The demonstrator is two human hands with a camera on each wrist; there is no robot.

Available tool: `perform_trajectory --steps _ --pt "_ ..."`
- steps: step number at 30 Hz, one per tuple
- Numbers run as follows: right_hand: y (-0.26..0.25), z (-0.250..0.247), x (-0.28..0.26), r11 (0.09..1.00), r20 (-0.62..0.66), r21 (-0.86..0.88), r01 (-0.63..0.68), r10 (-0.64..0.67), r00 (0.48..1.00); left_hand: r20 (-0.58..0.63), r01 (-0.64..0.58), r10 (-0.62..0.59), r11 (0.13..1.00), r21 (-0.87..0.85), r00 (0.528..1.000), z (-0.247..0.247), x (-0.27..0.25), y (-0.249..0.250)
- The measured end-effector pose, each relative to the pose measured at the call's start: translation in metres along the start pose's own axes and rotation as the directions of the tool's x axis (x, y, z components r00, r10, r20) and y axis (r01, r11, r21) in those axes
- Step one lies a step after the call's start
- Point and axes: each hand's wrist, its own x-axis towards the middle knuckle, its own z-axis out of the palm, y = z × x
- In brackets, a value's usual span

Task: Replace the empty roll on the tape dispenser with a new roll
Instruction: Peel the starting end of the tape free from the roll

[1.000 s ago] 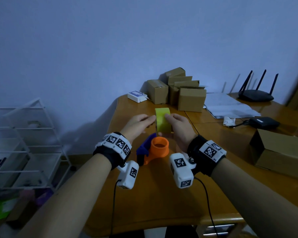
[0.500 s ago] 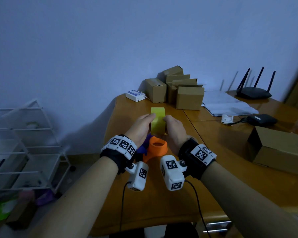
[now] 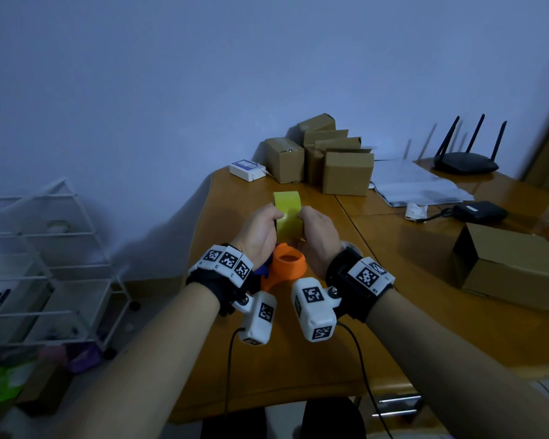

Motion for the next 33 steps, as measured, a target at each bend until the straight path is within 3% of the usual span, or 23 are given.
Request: perform_trajectory --steps 12,19,28,33 --pt "0.002 0.003 -0.002 1.0 0.038 -0.023 -0.021 0.022 0.999 0.036 -0.009 0.01 1.0 -0.02 0.999 -0.002 -0.005 0.001" --pt "0.007 0.008 -0.001 0.999 0.01 -0.036 -0.034 0.035 0.999 -0.008 -0.014 0.014 0.999 -0.039 1.0 -0.002 -0.008 -0.001" --pt "0.004 0.006 -0.003 0.998 0.107 -0.056 0.009 -0.003 0.994 0.043 -0.024 0.022 0.999 0.044 0.999 -0.009 -0.007 0.001" --pt "0.004 0.01 -0.003 1.0 0.093 -0.019 0.007 -0.005 0.996 0.027 -0.039 0.037 0.997 0.064 0.999 -0.007 -0.005 0.001"
